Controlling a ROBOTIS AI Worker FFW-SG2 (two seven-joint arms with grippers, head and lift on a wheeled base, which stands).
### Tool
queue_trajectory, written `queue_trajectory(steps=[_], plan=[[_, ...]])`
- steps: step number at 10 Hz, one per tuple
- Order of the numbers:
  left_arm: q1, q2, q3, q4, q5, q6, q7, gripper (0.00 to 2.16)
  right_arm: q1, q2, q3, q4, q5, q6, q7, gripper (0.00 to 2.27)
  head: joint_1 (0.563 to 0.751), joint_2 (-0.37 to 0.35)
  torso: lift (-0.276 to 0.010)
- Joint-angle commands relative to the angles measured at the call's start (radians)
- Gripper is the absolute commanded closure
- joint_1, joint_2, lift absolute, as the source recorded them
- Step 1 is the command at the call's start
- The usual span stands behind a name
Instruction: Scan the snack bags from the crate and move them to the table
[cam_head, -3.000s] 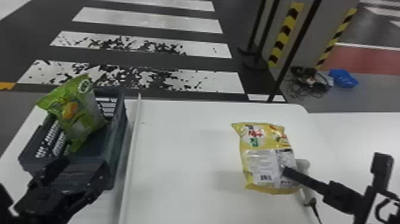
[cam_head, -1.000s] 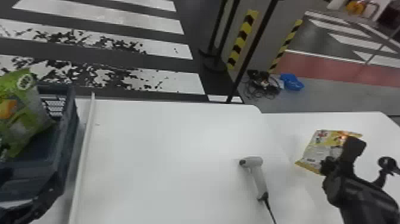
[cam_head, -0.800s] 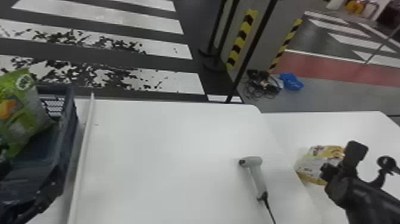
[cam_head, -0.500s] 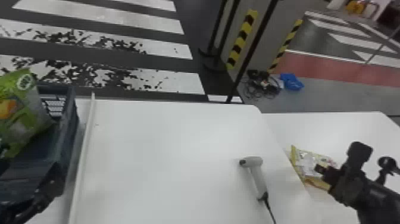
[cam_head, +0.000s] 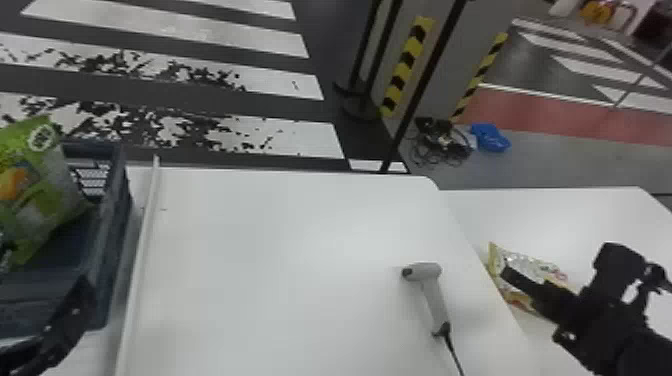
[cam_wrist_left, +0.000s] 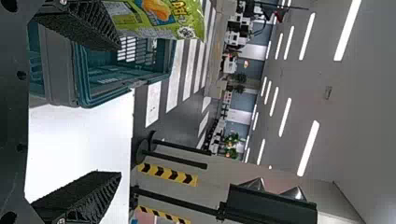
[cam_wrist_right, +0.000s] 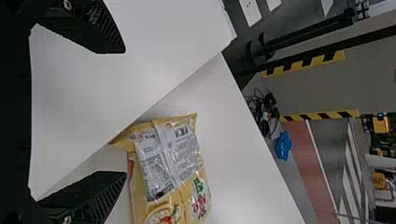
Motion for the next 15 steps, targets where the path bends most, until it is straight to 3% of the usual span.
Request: queue_trajectory(steps=[1,3,4,6,11,13,15], plan=[[0.014,0.0,0.001,-0.019,-0.009,0.0,0.004,0.03,0.075,0.053,0.006,-0.116,-0.009,0.017,0.049,0.06,0.695,-0.35,-0.095],[0.045,0.002,0.019,-0.037,-0.014,0.003,0.005,0.03,0.168,0.105,0.062,-0.214,0.016,-0.048,0.154,0.07,0.695,-0.35,-0.095],[0.056,0.002,0.024,-0.04,-0.014,0.0,0.005,0.03,0.225,0.119,0.123,-0.259,0.073,-0.161,0.199,0.07,0.695,-0.35,-0.095],[0.068,0.0,0.028,-0.038,-0.012,0.0,0.007,0.03,0.257,0.146,0.227,-0.315,0.188,-0.216,0.26,0.07,0.695,-0.35,-0.095],[0.079,0.0,0.041,-0.032,-0.009,0.003,0.019,0.03,0.265,0.208,0.548,-0.323,0.438,-0.413,0.231,0.08,0.695,-0.164,-0.095],[0.08,0.002,0.051,-0.037,0.009,0.012,0.03,0.03,0.306,0.26,0.611,-0.321,0.481,-0.618,0.223,0.08,0.695,-0.074,-0.095],[0.1,0.011,0.087,-0.061,0.026,0.049,0.03,0.03,0.334,0.277,0.62,-0.329,0.481,-0.686,0.223,0.09,0.695,-0.028,-0.095]])
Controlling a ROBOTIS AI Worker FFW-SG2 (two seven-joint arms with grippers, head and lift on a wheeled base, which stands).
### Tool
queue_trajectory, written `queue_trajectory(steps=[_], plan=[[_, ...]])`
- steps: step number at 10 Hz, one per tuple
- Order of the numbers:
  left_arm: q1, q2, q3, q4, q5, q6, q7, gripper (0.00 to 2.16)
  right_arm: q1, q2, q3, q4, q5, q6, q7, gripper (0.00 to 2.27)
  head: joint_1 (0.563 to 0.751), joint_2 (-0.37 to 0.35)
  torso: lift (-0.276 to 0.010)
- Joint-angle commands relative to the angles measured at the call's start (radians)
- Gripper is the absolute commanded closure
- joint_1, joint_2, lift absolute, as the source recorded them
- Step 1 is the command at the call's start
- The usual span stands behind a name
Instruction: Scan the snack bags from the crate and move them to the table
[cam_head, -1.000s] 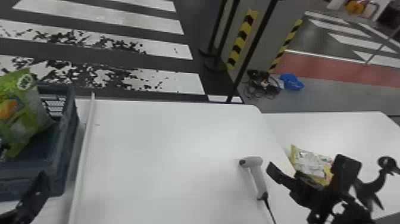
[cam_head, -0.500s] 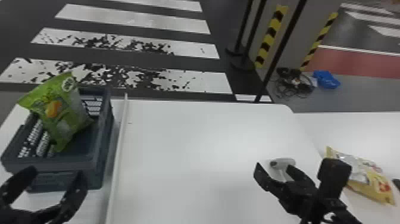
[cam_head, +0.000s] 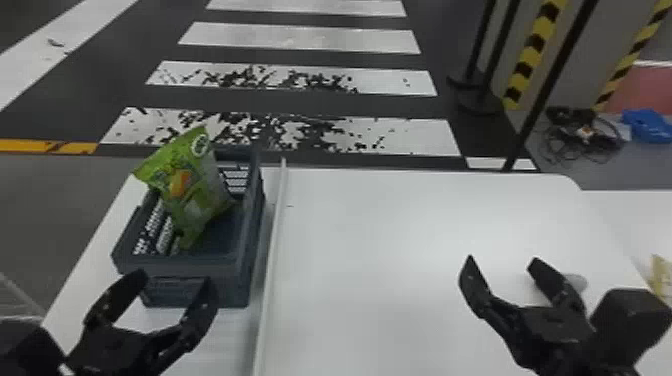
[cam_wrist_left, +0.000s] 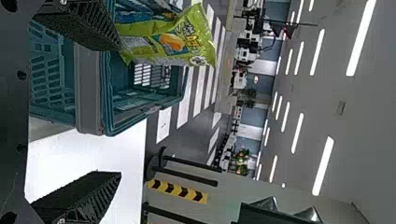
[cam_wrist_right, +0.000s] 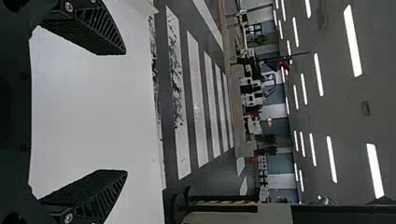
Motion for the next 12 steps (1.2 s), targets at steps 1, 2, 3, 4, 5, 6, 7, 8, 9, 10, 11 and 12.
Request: queue_trajectory(steps=[1,2,3,4,5,6,7,8,9,10,11,12], plan=[[0.019,0.006,0.05,-0.026,0.028,0.048,-0.007,0.03,0.02,0.004,-0.002,-0.015,-0.009,-0.027,0.0,0.09,0.695,-0.011,-0.095],[0.035,0.018,0.086,-0.079,0.039,0.085,-0.013,0.03,0.025,0.003,-0.003,-0.02,-0.009,-0.03,0.0,0.09,0.695,0.004,-0.095],[0.052,0.033,0.133,-0.15,0.044,0.134,-0.01,0.03,0.028,0.003,-0.003,-0.027,-0.009,-0.03,0.002,0.09,0.695,0.019,-0.095],[0.047,0.037,0.185,-0.182,0.06,0.153,-0.007,0.03,0.031,0.001,0.003,-0.035,-0.012,-0.03,0.006,0.09,0.695,0.024,-0.095],[0.007,0.035,0.228,-0.182,0.083,0.193,-0.007,0.03,0.034,-0.005,0.009,-0.04,-0.017,-0.027,0.015,0.09,0.695,0.042,-0.095],[-0.034,0.033,0.267,-0.178,0.097,0.254,-0.007,0.03,0.034,-0.011,0.015,-0.04,-0.017,-0.027,0.019,0.09,0.695,0.077,-0.095],[-0.076,0.037,0.272,-0.145,0.094,0.269,-0.015,0.03,0.04,-0.016,0.014,-0.046,-0.017,-0.024,0.02,0.09,0.695,0.108,-0.095],[-0.111,0.041,0.274,-0.102,0.096,0.269,-0.026,0.03,0.052,-0.017,0.009,-0.049,-0.017,-0.024,0.022,0.09,0.695,0.129,-0.095],[-0.153,0.043,0.275,-0.053,0.097,0.269,-0.047,0.03,0.057,-0.017,0.005,-0.05,-0.017,-0.027,0.032,0.09,0.695,0.135,-0.095],[-0.197,0.043,0.275,-0.006,0.097,0.269,-0.061,0.03,0.063,-0.014,0.006,-0.05,-0.015,-0.027,0.035,0.09,0.695,0.144,-0.095],[-0.238,0.043,0.277,0.039,0.102,0.269,-0.07,0.03,0.063,-0.008,0.011,-0.05,-0.014,-0.024,0.048,0.09,0.695,0.154,-0.095],[-0.292,0.043,0.266,0.099,0.1,0.269,-0.081,0.03,0.064,0.006,0.014,-0.05,-0.008,-0.024,0.048,0.09,0.695,0.169,-0.095]])
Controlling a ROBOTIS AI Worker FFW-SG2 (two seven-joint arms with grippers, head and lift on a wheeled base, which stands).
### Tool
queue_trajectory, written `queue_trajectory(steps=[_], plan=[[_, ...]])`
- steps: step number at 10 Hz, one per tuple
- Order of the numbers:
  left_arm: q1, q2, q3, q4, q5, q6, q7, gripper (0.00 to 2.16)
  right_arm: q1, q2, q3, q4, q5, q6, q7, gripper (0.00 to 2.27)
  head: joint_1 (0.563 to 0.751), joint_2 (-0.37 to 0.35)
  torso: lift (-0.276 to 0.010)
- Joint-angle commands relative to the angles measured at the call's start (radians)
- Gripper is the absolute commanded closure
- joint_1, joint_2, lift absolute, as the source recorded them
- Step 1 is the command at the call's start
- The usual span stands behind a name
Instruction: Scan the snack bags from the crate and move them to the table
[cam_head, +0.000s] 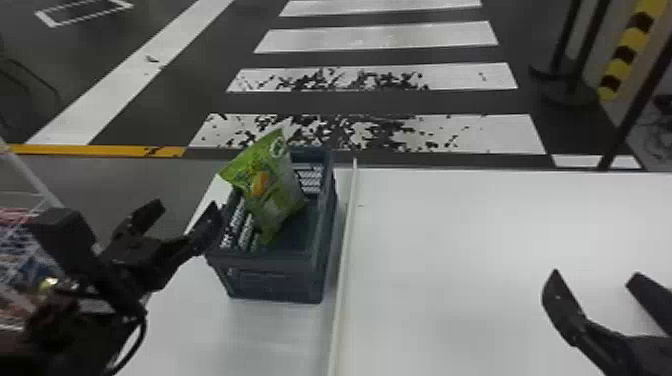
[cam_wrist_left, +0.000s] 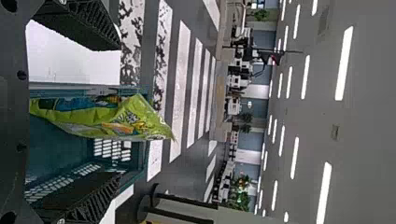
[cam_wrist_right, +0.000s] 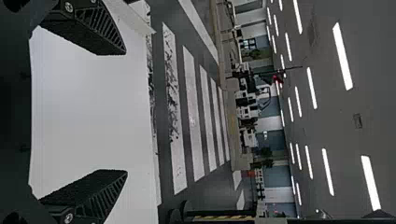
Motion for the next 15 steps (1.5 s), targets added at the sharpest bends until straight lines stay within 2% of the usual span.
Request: queue_trajectory(steps=[1,2,3,6,11,13,15], plan=[[-0.087,0.0,-0.016,0.092,0.001,-0.003,-0.017,0.03,0.007,0.02,0.007,0.0,0.01,0.001,0.006,0.09,0.695,0.177,-0.095],[-0.142,0.017,-0.037,0.146,0.001,-0.009,-0.02,0.04,0.011,0.031,0.018,-0.001,0.025,0.004,0.012,0.09,0.695,0.184,-0.095],[-0.187,0.025,-0.048,0.186,0.001,-0.015,-0.03,0.05,0.014,0.037,0.027,0.0,0.049,0.01,0.012,0.09,0.695,0.193,-0.095],[-0.311,0.029,-0.099,0.321,-0.002,-0.043,-0.056,0.05,0.039,0.046,0.036,-0.017,0.059,0.041,0.027,0.1,0.695,0.204,-0.095],[-0.503,0.021,-0.212,0.54,-0.028,-0.092,-0.067,0.04,0.066,0.049,0.07,-0.024,0.089,0.041,0.033,0.1,0.695,0.195,-0.095],[-0.552,0.015,-0.252,0.597,-0.045,-0.098,-0.063,0.04,0.068,0.049,0.076,-0.024,0.094,0.038,0.033,0.1,0.695,0.189,-0.095],[-0.576,0.014,-0.28,0.632,-0.071,-0.11,-0.056,0.04,0.072,0.049,0.074,-0.024,0.092,0.038,0.033,0.1,0.695,0.18,-0.095]])
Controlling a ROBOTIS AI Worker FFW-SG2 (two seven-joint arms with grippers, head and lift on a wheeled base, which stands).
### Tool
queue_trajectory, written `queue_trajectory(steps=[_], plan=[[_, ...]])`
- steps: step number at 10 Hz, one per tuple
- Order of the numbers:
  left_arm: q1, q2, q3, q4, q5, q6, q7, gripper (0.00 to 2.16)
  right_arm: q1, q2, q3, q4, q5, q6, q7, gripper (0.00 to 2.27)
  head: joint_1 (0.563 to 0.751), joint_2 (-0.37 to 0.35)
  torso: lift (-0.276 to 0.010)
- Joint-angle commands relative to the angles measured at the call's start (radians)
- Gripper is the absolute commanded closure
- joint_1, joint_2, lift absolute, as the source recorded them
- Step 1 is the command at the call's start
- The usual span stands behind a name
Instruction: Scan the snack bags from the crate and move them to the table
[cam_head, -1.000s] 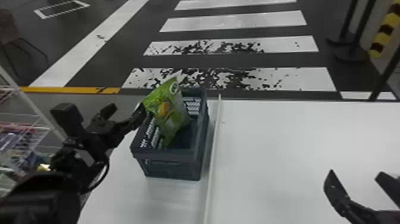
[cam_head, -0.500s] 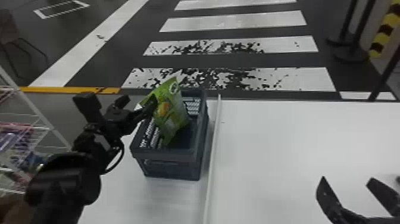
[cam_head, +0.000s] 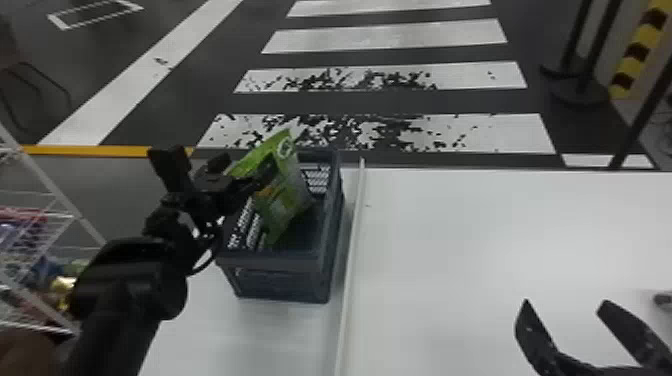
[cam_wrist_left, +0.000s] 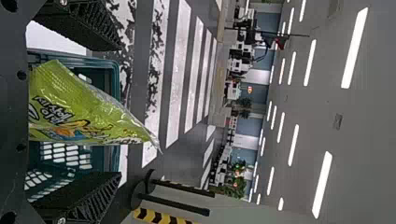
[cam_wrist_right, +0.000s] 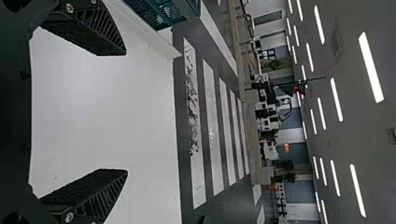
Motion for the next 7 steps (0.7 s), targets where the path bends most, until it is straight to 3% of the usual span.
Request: queue_trajectory(steps=[1,3,4,6,7], plan=[[-0.007,0.0,-0.015,0.01,-0.012,-0.004,0.003,0.09,0.005,0.001,-0.001,-0.003,-0.001,0.0,0.0,0.1,0.695,0.174,-0.095],[-0.005,0.0,-0.019,0.01,-0.02,-0.001,0.008,0.32,0.005,0.001,-0.002,-0.005,-0.002,0.0,0.0,0.1,0.695,0.166,-0.095],[-0.005,0.0,-0.021,0.007,-0.023,0.002,0.011,0.58,0.003,0.001,-0.001,-0.005,-0.002,0.0,0.0,0.1,0.695,0.165,-0.095],[-0.004,0.001,-0.031,-0.001,-0.028,0.005,0.031,1.33,0.003,0.0,-0.001,-0.005,-0.008,0.0,0.0,0.11,0.695,0.165,-0.095],[0.001,0.0,-0.031,-0.006,-0.026,0.008,0.032,1.44,0.005,-0.002,-0.001,-0.005,-0.01,-0.006,0.0,0.11,0.695,0.165,-0.095]])
